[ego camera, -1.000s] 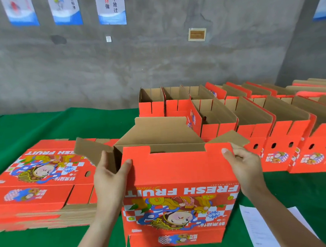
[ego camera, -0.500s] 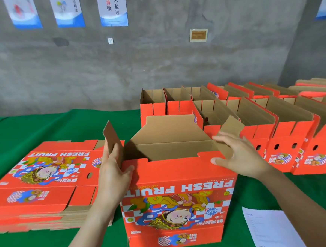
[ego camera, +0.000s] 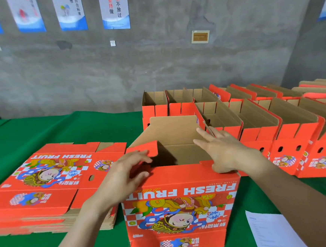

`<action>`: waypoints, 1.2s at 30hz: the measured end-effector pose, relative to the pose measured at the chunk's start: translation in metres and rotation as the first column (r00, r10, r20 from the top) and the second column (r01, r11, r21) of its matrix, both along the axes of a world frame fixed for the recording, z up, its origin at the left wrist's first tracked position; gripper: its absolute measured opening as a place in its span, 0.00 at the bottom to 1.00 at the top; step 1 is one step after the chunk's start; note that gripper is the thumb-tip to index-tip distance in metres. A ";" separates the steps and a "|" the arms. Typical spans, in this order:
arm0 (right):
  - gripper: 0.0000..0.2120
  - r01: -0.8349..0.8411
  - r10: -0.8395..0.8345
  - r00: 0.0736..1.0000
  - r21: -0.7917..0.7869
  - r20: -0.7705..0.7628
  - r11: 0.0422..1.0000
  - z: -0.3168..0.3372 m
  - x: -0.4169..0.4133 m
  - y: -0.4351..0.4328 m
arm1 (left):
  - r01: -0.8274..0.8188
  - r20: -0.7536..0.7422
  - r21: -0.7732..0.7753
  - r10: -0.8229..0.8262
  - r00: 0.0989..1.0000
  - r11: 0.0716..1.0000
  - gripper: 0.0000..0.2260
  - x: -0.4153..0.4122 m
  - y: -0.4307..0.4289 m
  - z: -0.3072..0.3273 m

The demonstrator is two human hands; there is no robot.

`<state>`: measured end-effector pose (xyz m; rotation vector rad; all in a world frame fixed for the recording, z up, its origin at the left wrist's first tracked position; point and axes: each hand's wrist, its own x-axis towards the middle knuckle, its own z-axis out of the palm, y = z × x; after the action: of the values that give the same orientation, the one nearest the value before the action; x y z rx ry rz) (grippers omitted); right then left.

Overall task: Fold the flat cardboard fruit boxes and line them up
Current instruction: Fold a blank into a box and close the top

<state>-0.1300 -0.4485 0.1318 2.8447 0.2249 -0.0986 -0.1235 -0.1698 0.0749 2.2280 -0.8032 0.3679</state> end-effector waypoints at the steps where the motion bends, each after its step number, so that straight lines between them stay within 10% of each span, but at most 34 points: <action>1: 0.42 0.003 -0.003 1.000 -0.004 -0.009 1.000 0.000 0.000 0.001 | 0.025 -0.070 -0.026 -0.027 0.997 0.999 0.11 0.001 0.001 0.002; 5: 0.42 -0.022 0.022 1.000 0.026 0.004 0.999 -0.002 0.000 0.000 | -0.190 -0.050 0.023 0.191 0.980 0.981 0.14 0.027 0.000 0.012; 9: 0.41 -0.112 0.105 0.991 0.089 0.077 0.990 -0.011 0.000 -0.009 | -0.253 -0.047 0.384 0.293 0.955 0.888 0.32 0.051 -0.013 0.019; 12: 0.33 -0.379 0.317 0.904 0.194 0.285 0.905 -0.025 -0.006 -0.013 | -0.098 -0.227 0.259 0.159 0.961 0.961 0.32 0.062 -0.017 0.020; 17: 0.15 -0.606 0.326 0.772 0.477 0.546 0.637 -0.052 -0.017 -0.015 | -0.089 -0.128 0.132 0.106 0.986 0.987 0.29 0.066 -0.016 0.015; 24: 0.09 -0.256 -0.371 0.847 0.903 0.381 0.344 -0.051 0.001 -0.023 | -0.071 -0.021 0.014 0.071 0.997 0.997 0.20 0.054 -0.012 0.013; 30: 0.19 0.138 -0.319 0.947 0.955 -0.049 0.264 -0.058 0.014 -0.035 | -0.116 -0.226 0.017 0.117 0.967 0.993 0.08 0.050 -0.013 0.013; 36: 0.32 0.260 -0.336 0.937 0.834 -0.095 0.487 -0.054 0.027 -0.032 | -0.242 -0.329 0.226 0.308 0.893 0.944 0.19 0.055 -0.022 0.014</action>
<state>-0.1026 -0.4804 0.0777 3.8346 -0.3818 0.0932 -0.0685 -0.1922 0.0894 2.4856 -0.3316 0.0096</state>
